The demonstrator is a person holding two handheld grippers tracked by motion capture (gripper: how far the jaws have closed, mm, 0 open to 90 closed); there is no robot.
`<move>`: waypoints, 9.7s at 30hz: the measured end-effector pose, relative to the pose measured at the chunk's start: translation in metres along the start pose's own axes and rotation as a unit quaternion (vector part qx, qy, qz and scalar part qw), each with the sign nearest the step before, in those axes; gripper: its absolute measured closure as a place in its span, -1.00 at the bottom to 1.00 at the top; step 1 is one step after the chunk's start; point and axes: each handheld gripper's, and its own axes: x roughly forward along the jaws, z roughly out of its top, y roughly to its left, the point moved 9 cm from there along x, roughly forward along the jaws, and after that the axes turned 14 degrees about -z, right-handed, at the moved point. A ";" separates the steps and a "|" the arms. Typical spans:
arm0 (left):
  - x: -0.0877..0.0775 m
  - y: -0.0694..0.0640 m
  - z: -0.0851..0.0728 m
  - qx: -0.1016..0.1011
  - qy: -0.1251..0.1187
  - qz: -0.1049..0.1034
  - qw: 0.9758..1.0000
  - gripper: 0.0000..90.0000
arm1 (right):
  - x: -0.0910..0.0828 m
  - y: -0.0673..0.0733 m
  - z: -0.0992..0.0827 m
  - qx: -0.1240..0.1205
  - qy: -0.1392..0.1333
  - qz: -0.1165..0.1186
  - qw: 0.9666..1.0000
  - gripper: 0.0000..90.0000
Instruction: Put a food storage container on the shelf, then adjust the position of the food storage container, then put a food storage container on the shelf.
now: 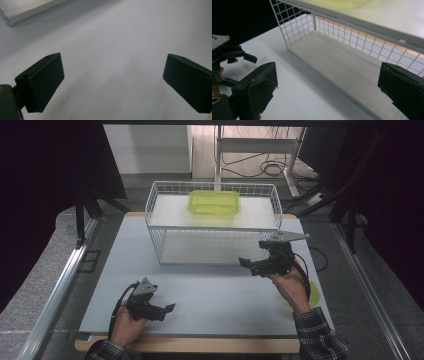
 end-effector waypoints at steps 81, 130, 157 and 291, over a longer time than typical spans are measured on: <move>0.001 -0.003 -0.003 0.022 0.020 0.007 1.000 -0.93 | -0.069 -0.131 -0.138 0.072 0.105 -0.247 0.961 0.98; 0.004 -0.006 -0.004 0.033 0.030 0.004 0.999 -0.93 | -0.048 -0.088 -0.164 0.098 0.157 -0.171 0.968 0.98; 0.004 -0.006 -0.004 0.034 0.031 0.007 0.999 -0.93 | -0.045 -0.029 -0.188 0.097 0.191 -0.091 0.972 0.98; 0.002 -0.003 -0.005 0.041 0.041 0.018 0.998 -0.92 | 0.034 0.060 -0.118 0.220 0.218 0.202 0.929 0.81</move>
